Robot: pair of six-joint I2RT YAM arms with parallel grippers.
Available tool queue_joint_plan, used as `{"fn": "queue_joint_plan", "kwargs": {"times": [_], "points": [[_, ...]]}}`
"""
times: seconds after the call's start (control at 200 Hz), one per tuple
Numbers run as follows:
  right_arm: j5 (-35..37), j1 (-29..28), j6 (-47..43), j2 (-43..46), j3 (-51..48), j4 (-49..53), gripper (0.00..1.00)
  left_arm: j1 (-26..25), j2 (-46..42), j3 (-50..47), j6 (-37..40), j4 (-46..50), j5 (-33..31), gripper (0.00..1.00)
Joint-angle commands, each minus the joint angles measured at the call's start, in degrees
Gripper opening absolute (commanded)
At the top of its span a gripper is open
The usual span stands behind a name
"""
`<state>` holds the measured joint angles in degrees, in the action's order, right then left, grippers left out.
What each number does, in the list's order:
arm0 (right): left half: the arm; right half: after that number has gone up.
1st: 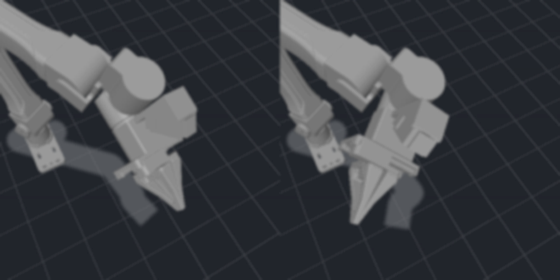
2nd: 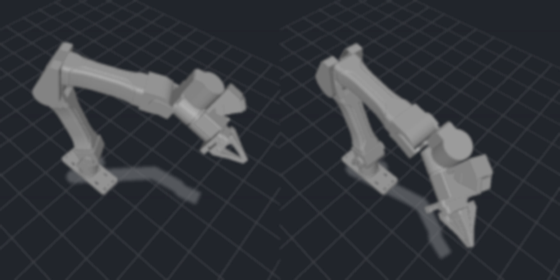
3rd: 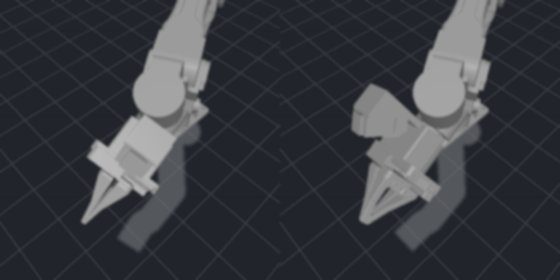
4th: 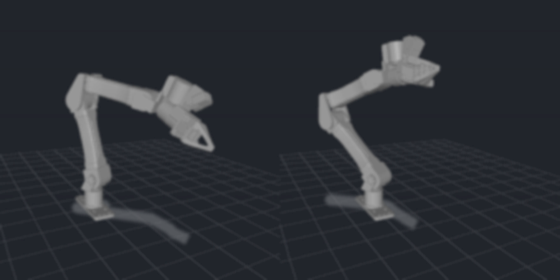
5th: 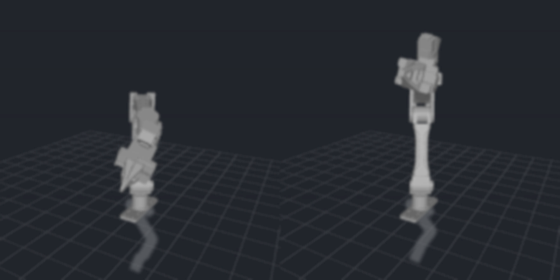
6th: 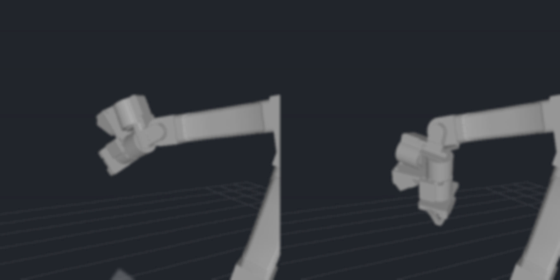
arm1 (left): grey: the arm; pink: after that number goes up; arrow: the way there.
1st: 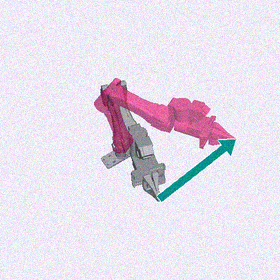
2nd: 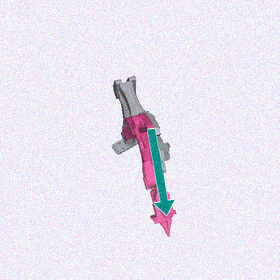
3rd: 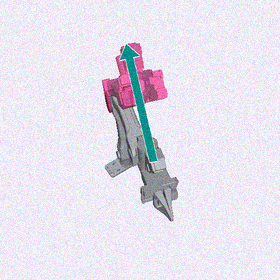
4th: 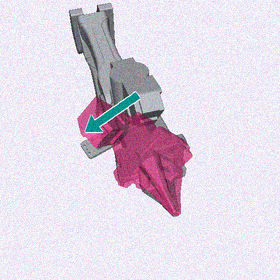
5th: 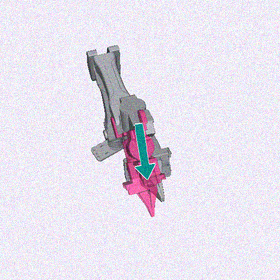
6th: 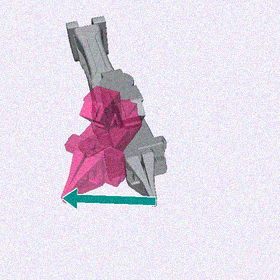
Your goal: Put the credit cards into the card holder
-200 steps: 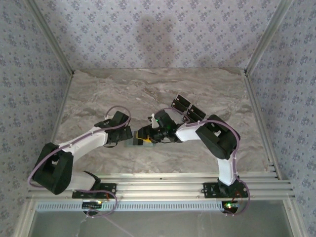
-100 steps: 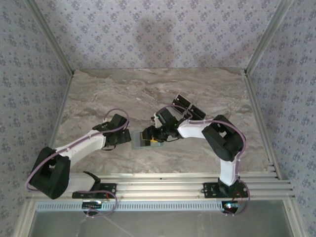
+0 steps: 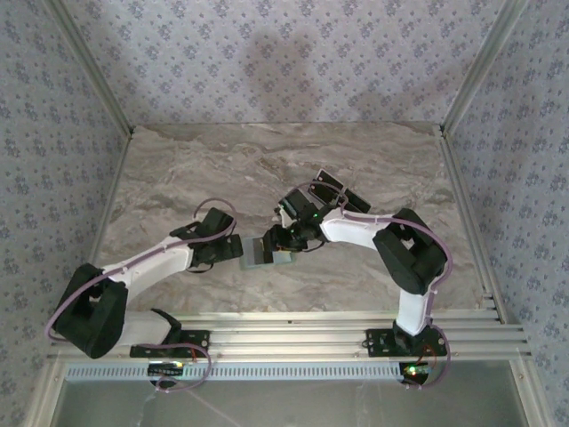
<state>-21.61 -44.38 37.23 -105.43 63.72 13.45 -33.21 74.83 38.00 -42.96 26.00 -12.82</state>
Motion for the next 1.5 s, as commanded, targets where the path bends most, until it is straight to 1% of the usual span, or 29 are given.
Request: {"fn": "queue_joint_plan", "kwargs": {"times": [0.0,0.07,0.105,0.23,0.3,0.33,0.645,1.259,1.364,1.494], "points": [[2.7,-0.5,-0.8,0.1,2.1,3.7,0.3,-0.6,1.0,-0.7,-0.2,-1.2,0.3,1.0],[2.8,-0.8,-0.7,-0.8,2.8,4.1,0.2,-0.7,1.4,-1.1,-0.3,-1.9,0.4,1.0],[2.8,-1.0,-0.7,-1.1,3.3,4.2,0.16,-0.8,1.7,-1.4,-0.3,-2.2,0.3,1.0],[3.1,-1.5,-1.6,-2.3,4.1,4.8,0.13,-0.9,2.4,-2.0,-0.5,-3.2,0.4,1.0],[3.4,-1.6,-2.6,-2.8,4.1,4.9,0.12,-0.9,2.7,-2.3,-0.5,-3.5,0.4,1.0],[3.6,-1.6,-2.6,-3.1,6.0,4.9,0.12,-0.9,2.9,-2.4,-0.5,-3.7,0.4,1.0],[5.0,-1.5,-2.9,-5.9,7.1,5.5,0.09,-0.9,4.0,-3.4,-0.3,-4.6,0.1,1.0],[3.0,-4.2,-2.0,-10.8,11.8,5.1,0.08,-0.9,5.4,-4.0,-0.4,-5.5,0.3,1.0],[2.7,-4.5,-1.7,-10.3,12.1,4.8,0.07,-0.9,5.3,-4.0,-0.4,-5.3,0.1,1.0],[3.1,-4.3,-1.8,-7.6,11.5,4.9,0.08,-0.9,5.1,-4.0,-0.3,-5.2,0.2,1.0]]}}
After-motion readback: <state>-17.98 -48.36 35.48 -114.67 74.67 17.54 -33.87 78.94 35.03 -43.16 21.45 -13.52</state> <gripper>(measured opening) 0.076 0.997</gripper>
